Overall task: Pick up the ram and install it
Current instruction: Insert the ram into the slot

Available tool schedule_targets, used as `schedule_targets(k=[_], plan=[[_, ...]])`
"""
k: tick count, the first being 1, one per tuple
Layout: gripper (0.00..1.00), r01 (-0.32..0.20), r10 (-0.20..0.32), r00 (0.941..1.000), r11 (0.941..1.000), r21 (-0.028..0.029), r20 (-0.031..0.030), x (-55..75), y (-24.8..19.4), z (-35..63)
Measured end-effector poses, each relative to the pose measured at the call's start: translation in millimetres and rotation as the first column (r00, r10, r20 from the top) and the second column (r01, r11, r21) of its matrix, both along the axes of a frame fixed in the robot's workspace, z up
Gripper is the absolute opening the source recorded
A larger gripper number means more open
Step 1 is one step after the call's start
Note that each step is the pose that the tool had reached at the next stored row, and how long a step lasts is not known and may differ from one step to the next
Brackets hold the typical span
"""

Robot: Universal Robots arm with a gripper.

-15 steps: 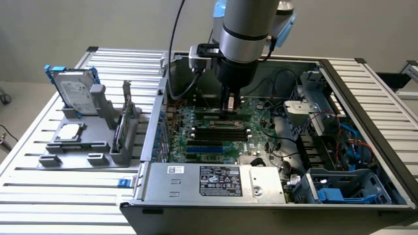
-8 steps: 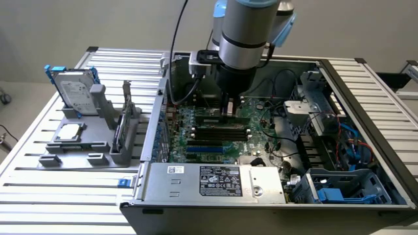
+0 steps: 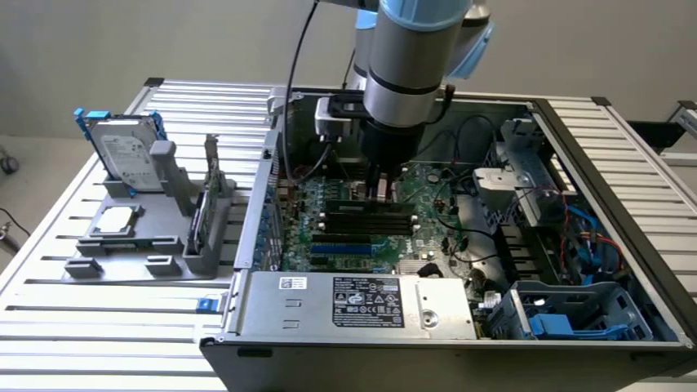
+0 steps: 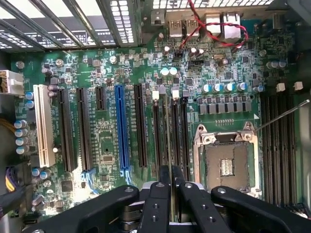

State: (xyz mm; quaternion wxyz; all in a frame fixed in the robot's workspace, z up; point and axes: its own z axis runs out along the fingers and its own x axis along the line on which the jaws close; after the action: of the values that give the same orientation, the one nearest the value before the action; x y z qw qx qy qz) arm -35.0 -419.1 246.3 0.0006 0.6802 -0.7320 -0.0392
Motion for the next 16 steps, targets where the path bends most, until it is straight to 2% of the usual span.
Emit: schedule_targets(k=[8, 16], plan=[[0.14, 0.0, 0.0, 1.0, 1.0, -0.0001, 0.0, 0.0, 0.0, -14.3], [0.14, 0.0, 0.0, 1.0, 1.0, -0.0002, -0.0001, 0.8, 0.0, -14.8]])
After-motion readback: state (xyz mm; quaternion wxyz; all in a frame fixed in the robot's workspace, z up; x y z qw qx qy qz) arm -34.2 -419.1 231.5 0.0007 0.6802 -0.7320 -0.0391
